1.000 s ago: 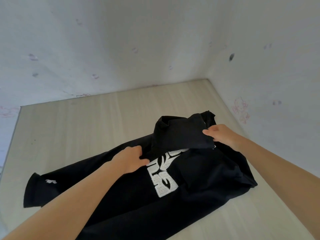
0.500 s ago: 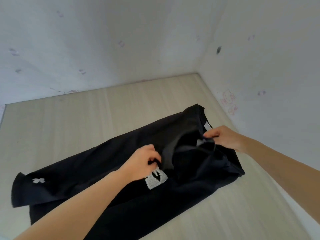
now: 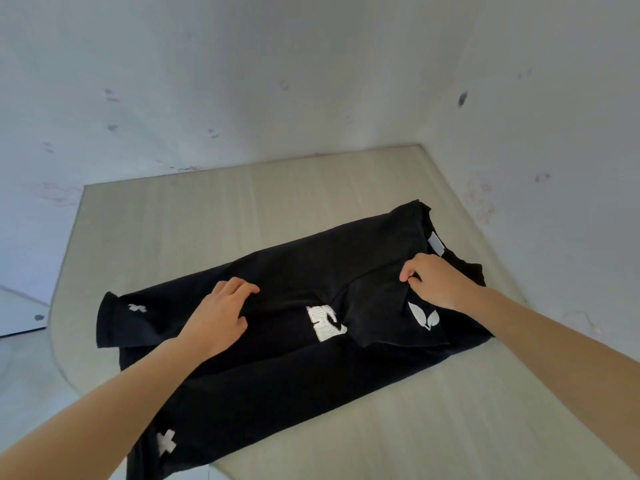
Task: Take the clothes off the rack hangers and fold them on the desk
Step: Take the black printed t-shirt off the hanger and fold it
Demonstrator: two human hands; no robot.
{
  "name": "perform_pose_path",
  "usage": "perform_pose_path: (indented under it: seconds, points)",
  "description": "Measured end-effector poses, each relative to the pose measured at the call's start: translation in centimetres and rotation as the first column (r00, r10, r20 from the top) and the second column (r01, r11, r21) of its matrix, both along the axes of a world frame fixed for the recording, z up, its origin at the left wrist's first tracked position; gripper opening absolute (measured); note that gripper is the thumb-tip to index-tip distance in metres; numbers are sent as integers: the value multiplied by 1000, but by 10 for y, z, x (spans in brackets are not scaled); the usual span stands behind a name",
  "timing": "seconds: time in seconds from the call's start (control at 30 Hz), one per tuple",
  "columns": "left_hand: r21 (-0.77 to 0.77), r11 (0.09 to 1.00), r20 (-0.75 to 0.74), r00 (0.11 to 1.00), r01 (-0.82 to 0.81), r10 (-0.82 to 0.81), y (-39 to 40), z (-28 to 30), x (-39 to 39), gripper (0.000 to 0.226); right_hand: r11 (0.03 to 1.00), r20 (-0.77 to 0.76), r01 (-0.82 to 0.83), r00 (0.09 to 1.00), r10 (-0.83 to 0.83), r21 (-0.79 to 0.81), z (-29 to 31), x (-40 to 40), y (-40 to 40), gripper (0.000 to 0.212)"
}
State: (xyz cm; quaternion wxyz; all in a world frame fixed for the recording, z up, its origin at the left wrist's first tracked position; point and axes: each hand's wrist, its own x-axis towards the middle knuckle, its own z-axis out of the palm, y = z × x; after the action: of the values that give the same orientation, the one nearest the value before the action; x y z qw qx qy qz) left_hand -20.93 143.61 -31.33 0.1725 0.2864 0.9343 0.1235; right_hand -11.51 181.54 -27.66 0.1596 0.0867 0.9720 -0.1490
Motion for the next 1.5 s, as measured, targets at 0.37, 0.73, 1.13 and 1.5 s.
perform_pose_path:
  seconds: [0.37,0.73,1.13,1.5]
  points:
    - [-453,886,-251,968,-103,-16,-121,-5,-13,67,947,111,-285,956,271,147,-26,-42,-151,54]
    - [-276,953,-500,865,-125,-31,-154,18,-32,30,847,51,-347,932,358,403,-44,-64,-186,47]
    - [-265,947,-172,958,180,-230,-150,3,40,34,847,48,-480,874,483,230,-24,-2,-170,49]
    - [-165,969,163,974,182,-155,-119,2,55,9,723,145,-588,802,579,364,-24,11,-161,35]
